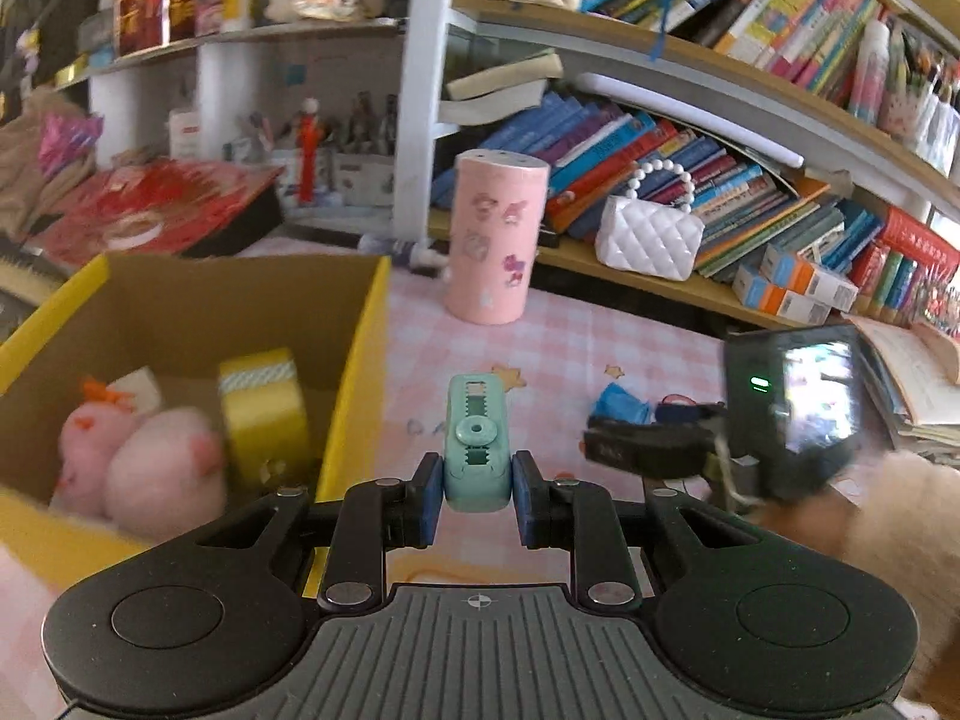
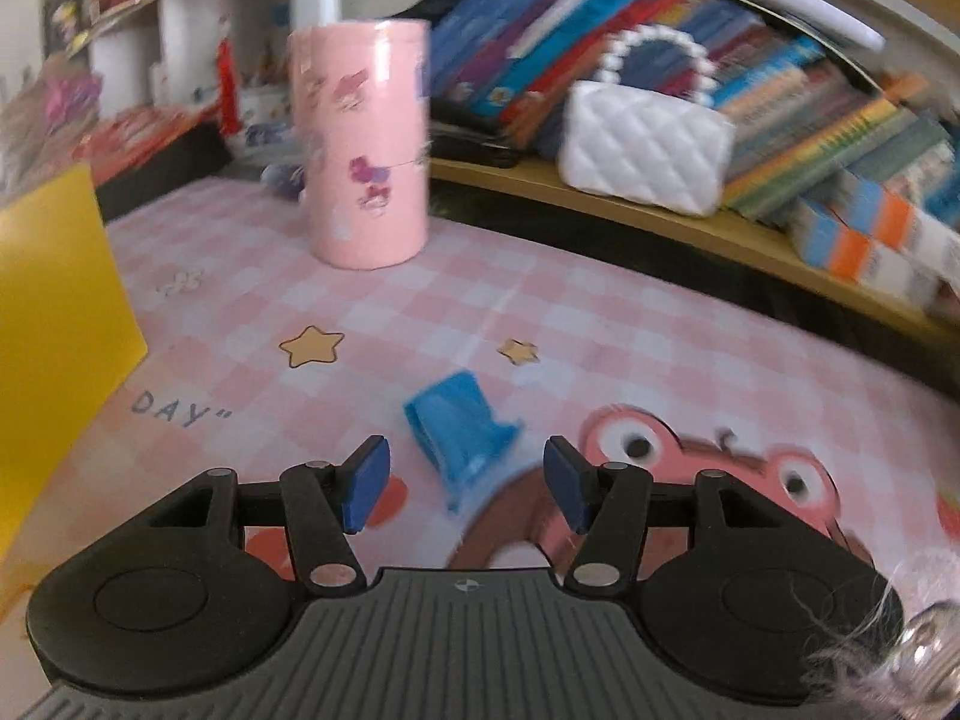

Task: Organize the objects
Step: 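Grasp the mint-green stapler with left tool while right tool grasps the blue cloth, then carry the stapler and blue cloth with both tools to the yellow box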

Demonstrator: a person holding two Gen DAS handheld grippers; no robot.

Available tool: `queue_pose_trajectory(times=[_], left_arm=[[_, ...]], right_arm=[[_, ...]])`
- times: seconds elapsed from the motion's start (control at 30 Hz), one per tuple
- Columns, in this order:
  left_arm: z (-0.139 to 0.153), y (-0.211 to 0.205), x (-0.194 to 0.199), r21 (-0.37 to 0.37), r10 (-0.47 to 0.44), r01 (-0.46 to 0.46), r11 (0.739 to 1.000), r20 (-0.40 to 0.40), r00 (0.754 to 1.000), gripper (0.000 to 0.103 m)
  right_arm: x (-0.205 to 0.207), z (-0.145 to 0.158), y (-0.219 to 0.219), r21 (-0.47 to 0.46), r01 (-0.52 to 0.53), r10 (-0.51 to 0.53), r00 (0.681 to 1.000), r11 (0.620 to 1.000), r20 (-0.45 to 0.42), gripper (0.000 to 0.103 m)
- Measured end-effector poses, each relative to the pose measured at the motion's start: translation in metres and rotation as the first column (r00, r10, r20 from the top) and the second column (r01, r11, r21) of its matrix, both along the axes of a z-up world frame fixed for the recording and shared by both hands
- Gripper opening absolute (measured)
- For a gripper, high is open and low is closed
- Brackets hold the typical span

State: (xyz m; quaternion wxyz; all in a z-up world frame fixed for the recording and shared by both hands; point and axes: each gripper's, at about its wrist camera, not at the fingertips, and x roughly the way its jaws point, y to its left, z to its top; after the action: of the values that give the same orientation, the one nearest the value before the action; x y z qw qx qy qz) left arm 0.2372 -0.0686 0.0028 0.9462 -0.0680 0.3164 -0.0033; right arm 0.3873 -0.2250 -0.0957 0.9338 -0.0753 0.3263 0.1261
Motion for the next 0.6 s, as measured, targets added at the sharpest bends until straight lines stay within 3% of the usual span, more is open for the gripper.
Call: queue_pose_trajectory(times=[0.13, 0.17, 0.27, 0.6], left_arm=[[0.001, 0.006, -0.014, -0.030, 0.014, -0.015, 0.999, -0.008, 1.000, 0.022], [0.002, 0.007, -0.016, -0.032, 0.015, -0.015, 0.999, -0.006, 1.000, 0.022], [0.003, 0.010, -0.023, -0.034, 0.016, -0.016, 0.999, 0.001, 1.000, 0.022], [0.009, 0.011, -0.044, -0.078, -0.049, 0.052, 0.996, 0.049, 0.998, 0.022]], right_arm=[[0.012, -0.002, 0.001, 0.032, 0.005, -0.004, 1.000, 0.999, -0.021, 0.050], [0.013, -0.002, 0.000, 0.052, 0.005, -0.003, 1.000, 0.999, -0.031, 0.042], [0.010, 0.002, 0.002, 0.066, 0.005, -0.002, 0.999, 0.998, -0.039, 0.038], [-0.053, 0.036, 0.004, 0.082, 0.029, -0.030, 1.000, 0.996, 0.001, 0.036]])
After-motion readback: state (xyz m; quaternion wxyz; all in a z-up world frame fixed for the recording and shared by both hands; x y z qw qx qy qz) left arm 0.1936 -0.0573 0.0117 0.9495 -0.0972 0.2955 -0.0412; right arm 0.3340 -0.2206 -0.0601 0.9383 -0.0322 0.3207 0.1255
